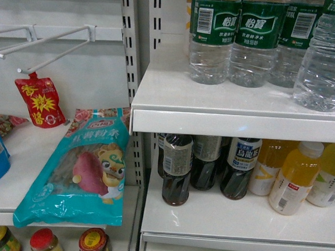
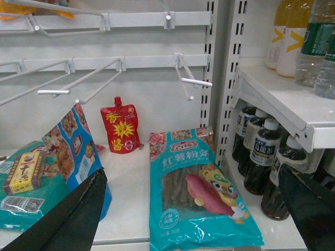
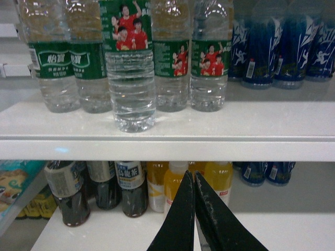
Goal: Move water from second to third shelf
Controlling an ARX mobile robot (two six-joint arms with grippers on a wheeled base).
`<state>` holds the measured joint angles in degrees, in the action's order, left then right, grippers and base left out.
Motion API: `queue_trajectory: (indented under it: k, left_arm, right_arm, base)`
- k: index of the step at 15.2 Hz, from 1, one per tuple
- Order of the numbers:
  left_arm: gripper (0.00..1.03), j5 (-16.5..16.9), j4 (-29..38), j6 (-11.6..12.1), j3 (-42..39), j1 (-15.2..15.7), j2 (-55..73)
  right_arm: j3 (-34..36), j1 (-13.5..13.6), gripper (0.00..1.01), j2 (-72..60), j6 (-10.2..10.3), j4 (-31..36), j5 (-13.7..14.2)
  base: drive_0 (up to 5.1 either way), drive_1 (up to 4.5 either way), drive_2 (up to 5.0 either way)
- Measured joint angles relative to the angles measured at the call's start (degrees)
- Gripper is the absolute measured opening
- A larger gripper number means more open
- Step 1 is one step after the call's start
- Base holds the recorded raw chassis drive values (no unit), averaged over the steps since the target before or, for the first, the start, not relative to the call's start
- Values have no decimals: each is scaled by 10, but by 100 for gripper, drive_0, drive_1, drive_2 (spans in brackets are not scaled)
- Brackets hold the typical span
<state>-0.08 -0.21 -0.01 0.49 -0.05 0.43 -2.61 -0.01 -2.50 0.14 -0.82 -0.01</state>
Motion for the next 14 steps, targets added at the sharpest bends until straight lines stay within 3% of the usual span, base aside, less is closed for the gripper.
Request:
queue_trajectory:
  k: [8,9,14]
  left_arm:
    - [98,0,0,0,0,0,0]
    - [98,0,0,0,0,0,0]
    - [98,0,0,0,0,0,0]
  right_arm:
    - [19,0,2,23,0,6,0]
    - [19,0,8,23,0,6,0]
    - [19,0,76,23,0,6,0]
  base:
    - [0,0,0]
    - [0,0,0]
    - [0,0,0]
